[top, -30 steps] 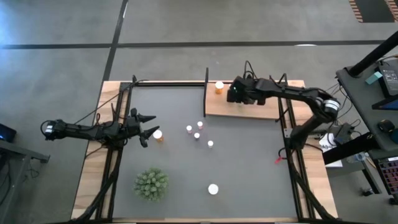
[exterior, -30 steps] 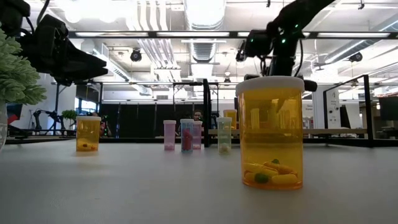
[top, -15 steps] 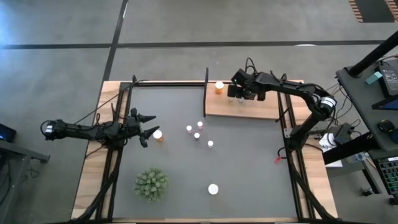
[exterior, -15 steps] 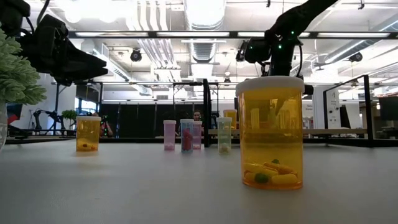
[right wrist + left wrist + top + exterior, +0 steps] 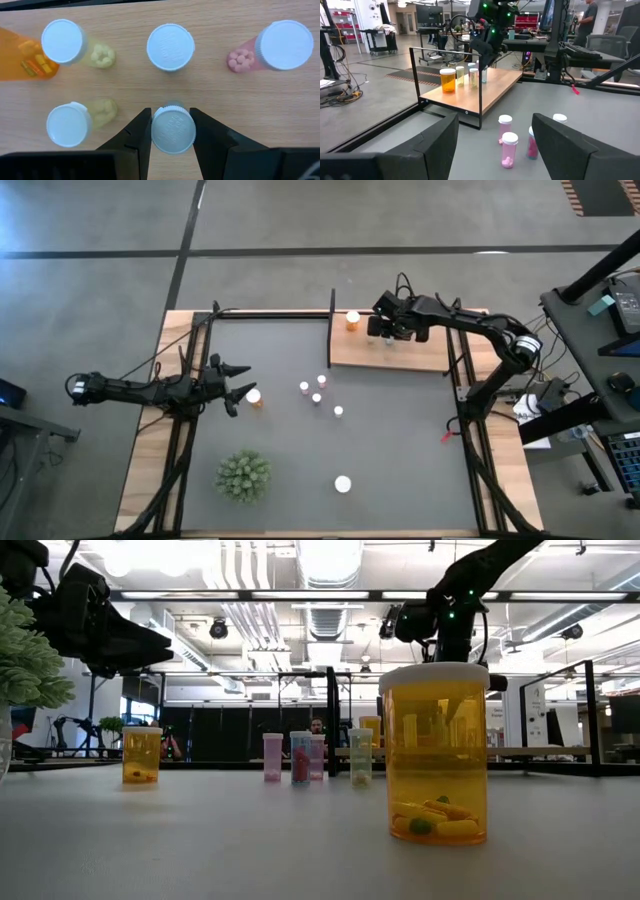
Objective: Pick and place medicine bottles onto shelf by color
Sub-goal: Put the bottom blue pill bottle on the shelf aligned with the other blue pill bottle
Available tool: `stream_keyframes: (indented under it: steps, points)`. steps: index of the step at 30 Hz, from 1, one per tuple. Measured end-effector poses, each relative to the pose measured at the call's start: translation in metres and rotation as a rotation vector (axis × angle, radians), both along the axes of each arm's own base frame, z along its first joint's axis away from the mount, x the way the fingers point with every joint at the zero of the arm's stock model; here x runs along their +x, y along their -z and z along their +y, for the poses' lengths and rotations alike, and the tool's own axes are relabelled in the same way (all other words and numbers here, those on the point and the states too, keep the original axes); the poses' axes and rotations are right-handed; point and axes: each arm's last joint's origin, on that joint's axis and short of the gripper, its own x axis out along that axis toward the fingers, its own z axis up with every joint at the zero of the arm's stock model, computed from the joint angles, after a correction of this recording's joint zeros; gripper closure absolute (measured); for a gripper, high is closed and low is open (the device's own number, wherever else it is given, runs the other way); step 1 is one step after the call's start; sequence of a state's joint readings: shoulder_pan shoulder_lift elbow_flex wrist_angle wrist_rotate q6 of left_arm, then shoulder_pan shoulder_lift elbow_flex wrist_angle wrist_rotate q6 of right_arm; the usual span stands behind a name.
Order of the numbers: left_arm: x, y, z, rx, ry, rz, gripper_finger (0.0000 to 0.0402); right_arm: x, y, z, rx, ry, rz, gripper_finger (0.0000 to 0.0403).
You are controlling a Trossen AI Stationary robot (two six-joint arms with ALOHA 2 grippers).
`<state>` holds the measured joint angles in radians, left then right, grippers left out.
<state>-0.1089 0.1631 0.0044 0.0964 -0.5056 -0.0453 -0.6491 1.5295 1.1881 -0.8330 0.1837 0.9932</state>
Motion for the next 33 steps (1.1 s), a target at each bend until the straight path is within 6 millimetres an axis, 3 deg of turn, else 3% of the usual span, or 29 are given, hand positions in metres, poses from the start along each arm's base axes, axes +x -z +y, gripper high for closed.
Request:
stream_keyframes:
  steps: [33]
  points:
    - [0.0, 0.0, 0.0, 0.0, 0.0, 0.0, 0.0164, 0.0011, -0.0041, -0.0016, -0.029, 0.005, 0.004, 0.0265]
